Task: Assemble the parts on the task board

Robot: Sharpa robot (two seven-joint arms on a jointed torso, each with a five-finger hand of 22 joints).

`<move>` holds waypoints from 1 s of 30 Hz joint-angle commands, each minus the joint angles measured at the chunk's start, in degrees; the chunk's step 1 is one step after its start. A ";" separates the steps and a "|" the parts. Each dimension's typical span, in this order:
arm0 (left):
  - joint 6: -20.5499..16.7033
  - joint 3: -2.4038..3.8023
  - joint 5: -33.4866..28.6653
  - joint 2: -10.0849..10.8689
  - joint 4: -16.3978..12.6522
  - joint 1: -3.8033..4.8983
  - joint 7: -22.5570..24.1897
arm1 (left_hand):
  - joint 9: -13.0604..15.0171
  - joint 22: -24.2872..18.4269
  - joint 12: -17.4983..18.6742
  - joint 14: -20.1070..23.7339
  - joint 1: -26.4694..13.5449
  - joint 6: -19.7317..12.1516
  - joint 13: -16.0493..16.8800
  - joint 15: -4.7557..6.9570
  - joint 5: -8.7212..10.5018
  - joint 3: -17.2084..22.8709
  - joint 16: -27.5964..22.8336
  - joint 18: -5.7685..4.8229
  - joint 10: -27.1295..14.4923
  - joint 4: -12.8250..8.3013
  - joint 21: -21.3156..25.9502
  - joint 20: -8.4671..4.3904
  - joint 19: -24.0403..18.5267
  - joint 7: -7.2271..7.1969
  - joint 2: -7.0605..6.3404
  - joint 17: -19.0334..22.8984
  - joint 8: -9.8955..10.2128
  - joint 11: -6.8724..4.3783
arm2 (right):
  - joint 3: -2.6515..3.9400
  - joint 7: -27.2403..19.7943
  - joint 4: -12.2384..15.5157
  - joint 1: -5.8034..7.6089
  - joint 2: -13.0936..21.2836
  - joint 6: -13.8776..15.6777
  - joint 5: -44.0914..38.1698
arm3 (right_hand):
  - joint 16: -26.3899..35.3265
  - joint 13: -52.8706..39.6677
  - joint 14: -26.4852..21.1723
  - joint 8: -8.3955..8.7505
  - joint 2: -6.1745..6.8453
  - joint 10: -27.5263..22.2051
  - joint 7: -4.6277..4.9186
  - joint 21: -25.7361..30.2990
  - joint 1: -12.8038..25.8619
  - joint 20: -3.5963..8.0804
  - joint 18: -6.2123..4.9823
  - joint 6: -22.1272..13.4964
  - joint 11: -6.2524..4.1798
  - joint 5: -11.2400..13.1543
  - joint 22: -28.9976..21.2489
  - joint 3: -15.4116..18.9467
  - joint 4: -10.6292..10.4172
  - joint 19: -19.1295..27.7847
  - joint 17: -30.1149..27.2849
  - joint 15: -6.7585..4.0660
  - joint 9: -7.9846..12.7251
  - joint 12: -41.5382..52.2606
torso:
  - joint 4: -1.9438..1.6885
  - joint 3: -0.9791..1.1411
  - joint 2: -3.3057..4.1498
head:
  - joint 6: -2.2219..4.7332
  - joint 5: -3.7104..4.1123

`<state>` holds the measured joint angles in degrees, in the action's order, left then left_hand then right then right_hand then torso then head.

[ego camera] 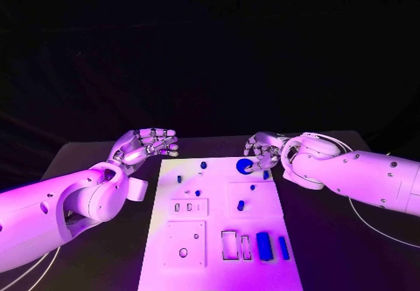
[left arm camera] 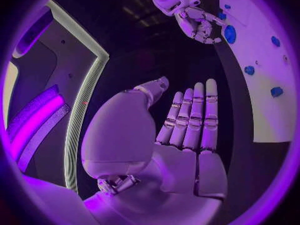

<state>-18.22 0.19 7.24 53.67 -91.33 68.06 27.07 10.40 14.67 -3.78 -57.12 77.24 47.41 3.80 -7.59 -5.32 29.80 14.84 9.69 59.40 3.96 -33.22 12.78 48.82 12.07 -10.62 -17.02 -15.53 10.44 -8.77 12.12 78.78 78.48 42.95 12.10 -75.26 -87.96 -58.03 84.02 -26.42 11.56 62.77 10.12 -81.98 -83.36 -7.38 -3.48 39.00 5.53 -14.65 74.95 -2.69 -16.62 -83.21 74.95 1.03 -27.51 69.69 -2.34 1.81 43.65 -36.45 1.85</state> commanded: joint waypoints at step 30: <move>1.26 0.05 -0.29 -0.12 0.01 0.07 0.22 | 0.10 0.10 -0.07 0.42 -0.12 -0.27 0.09 0.02 0.30 -0.33 -0.20 0.49 -0.17 -0.16 -0.37 -0.03 -0.39 1.72 0.31 -0.12 0.27 0.04 | -0.48 1.72 -3.00 -1.14 -2.63 -2.39 -3.14 | -0.84 -3.83 5.28 -0.57 -1.86 2.95 -0.31 -1.66 -0.91 0.28 1.49 2.41 -0.39 -1.49 7.98 -3.34 0.11 -1.51 11.99 -0.04 1.35 2.93 | 0.03 0.00 -0.01 | -0.26 -0.41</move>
<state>-18.04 0.19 7.16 53.66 -91.23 68.06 27.01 10.44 14.70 -3.78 -57.12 77.24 47.41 3.80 -7.59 -5.32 29.80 14.84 9.69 59.40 3.96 -33.22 12.78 48.83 12.07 -10.63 -17.07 -15.53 10.44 -9.21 13.56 75.87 77.44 40.37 11.36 -77.18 -88.55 -61.87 84.02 -26.84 10.09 65.25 9.92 -83.37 -84.30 -7.18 -2.61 41.06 5.17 -15.89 74.92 -5.68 -16.57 -83.82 74.93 1.02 -26.20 72.28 -2.32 1.81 43.65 -36.62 1.46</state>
